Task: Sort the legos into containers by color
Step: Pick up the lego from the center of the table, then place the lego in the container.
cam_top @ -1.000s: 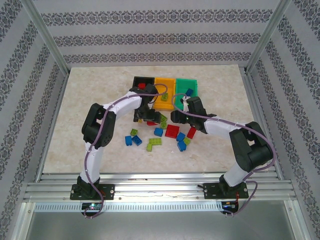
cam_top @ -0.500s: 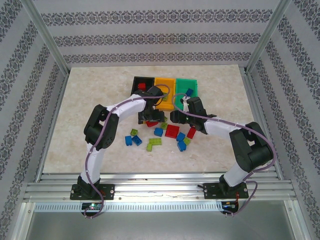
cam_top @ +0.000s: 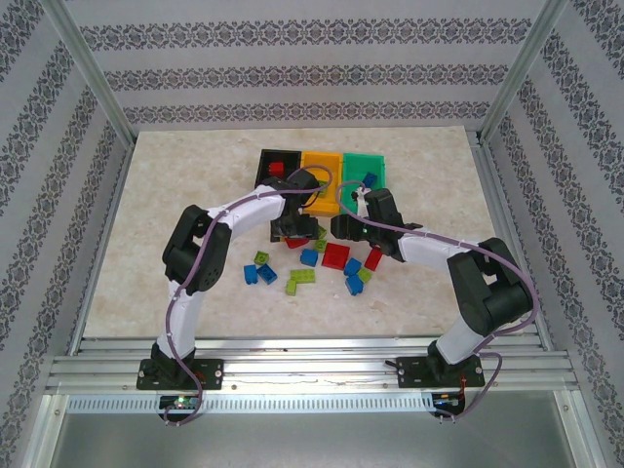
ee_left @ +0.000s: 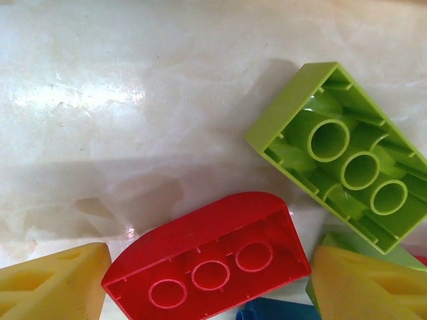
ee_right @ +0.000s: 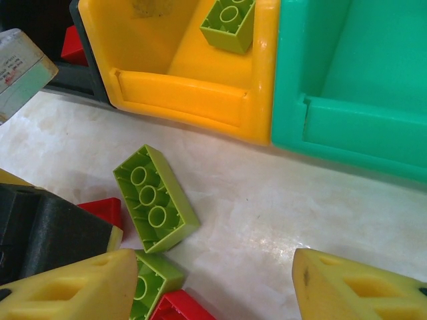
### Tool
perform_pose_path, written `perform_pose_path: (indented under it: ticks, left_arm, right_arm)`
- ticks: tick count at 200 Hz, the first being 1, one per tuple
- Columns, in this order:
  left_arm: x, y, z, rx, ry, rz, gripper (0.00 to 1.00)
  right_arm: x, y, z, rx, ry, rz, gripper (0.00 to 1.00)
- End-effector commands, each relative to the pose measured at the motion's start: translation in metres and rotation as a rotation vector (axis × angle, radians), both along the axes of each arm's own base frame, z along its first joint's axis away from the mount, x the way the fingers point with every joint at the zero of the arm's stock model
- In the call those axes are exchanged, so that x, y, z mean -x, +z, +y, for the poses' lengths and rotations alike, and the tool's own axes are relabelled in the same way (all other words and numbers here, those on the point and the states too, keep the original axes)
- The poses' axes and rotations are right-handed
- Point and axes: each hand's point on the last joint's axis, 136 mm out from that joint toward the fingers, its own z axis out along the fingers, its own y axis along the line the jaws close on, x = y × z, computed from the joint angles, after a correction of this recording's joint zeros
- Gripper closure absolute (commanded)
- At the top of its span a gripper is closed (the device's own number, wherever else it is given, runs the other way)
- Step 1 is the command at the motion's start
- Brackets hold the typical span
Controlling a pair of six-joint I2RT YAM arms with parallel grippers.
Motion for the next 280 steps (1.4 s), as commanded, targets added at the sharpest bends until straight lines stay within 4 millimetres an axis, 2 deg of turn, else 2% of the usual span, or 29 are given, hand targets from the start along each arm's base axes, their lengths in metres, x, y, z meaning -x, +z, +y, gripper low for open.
perform_pose_path:
  ticks: [1,33,52,71,93,103,146,194,234,260,280]
  left_arm:
    - [0.013,-0.008,0.003,-0.039,-0.03,0.037,0.2]
    - [0.014,-0.008,0.013,-0.111,-0.043,0.056,0.18]
    - [0.012,-0.01,0.011,-0.101,-0.048,0.053,0.18]
    - [0.015,-0.014,0.004,-0.071,-0.062,0.076,0.25]
    - [0.016,-0.015,0.005,-0.07,-0.086,0.073,0.34]
    - [0.015,-0.012,0.005,-0.07,-0.095,0.066,0.37]
    - [0.003,0.015,0.008,-0.05,-0.105,0.002,0.37]
    - [-0.039,0.061,0.036,-0.025,-0.077,-0.068,0.36]
    - [-0.093,0.101,0.064,-0.022,-0.043,-0.152,0.36]
    - [-0.131,0.109,0.081,-0.032,-0.003,-0.188,0.31]
    - [-0.148,0.111,0.08,0.01,0.006,-0.206,0.28]
  right_arm:
    - [-0.001,0.007,0.0,-0.021,0.002,-0.014,0.36]
    - [0.0,0.007,-0.001,-0.023,0.001,-0.019,0.37]
    - [-0.001,0.007,-0.001,-0.02,0.0,-0.017,0.36]
    - [0.0,0.008,-0.001,-0.026,0.001,-0.019,0.36]
    - [-0.001,0.007,-0.002,-0.02,-0.002,-0.017,0.36]
    - [0.0,0.008,-0.002,-0.022,-0.001,-0.019,0.36]
    - [-0.001,0.007,-0.002,-0.02,-0.002,-0.017,0.36]
    - [-0.001,0.008,-0.003,-0.025,-0.005,-0.02,0.36]
    - [-0.001,0.009,-0.005,-0.022,-0.009,-0.022,0.36]
    - [-0.001,0.01,-0.004,-0.028,-0.005,-0.025,0.36]
    - [-0.002,0.009,-0.006,-0.019,-0.012,-0.022,0.36]
